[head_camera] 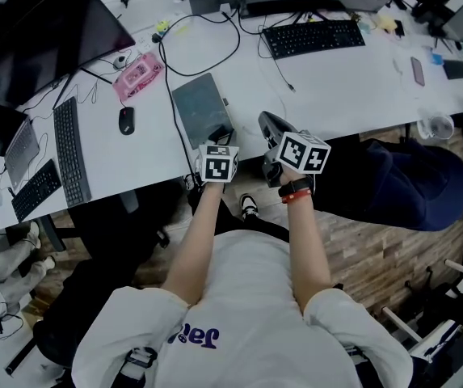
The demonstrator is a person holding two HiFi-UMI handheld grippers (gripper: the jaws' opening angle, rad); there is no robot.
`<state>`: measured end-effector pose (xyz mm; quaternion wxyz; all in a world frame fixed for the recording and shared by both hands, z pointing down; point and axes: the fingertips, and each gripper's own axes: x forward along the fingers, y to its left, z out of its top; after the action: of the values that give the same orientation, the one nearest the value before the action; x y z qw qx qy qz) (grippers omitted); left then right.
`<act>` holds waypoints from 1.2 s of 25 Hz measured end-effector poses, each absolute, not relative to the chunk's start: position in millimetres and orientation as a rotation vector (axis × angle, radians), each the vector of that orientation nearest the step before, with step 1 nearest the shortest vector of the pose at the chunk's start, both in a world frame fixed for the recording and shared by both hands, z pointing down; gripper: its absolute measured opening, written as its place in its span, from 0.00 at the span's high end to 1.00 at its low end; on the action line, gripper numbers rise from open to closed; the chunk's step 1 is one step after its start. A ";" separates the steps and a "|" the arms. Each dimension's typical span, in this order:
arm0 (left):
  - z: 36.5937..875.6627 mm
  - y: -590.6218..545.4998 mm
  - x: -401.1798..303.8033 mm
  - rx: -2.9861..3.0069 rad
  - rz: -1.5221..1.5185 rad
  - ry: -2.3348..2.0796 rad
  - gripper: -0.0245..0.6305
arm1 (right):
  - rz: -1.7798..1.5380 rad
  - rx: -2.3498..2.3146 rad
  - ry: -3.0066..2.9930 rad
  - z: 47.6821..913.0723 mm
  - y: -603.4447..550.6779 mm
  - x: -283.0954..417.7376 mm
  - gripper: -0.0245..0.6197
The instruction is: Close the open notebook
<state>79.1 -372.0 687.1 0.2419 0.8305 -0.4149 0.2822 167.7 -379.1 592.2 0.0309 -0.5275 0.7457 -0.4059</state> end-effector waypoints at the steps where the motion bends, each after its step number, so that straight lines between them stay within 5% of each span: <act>1: 689.1 -372.4 80.0 2.268 0.775 -1.129 0.76 | -1.257 -1.624 2.288 592.9 -379.1 168.9 0.96; 5: 705.2 -373.9 79.4 2.212 0.788 -1.121 0.77 | -1.276 -1.627 2.272 596.8 -378.2 171.4 0.96; 8: 709.1 -376.5 74.1 2.172 0.770 -1.149 0.86 | -1.286 -1.629 2.269 600.0 -375.8 173.1 0.96; 16: 710.4 -376.9 75.7 2.174 0.765 -1.165 0.87 | -1.285 -1.609 2.291 596.4 -377.1 170.8 0.96; 30: 558.9 -384.2 -23.1 2.222 0.370 -1.527 0.87 | -0.990 -1.513 2.578 519.0 -385.5 114.2 0.96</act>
<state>-23.1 -384.2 558.9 0.2085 0.7985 -0.5488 0.1329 114.2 -385.5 519.0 -0.0035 -0.4804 0.8187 -0.3145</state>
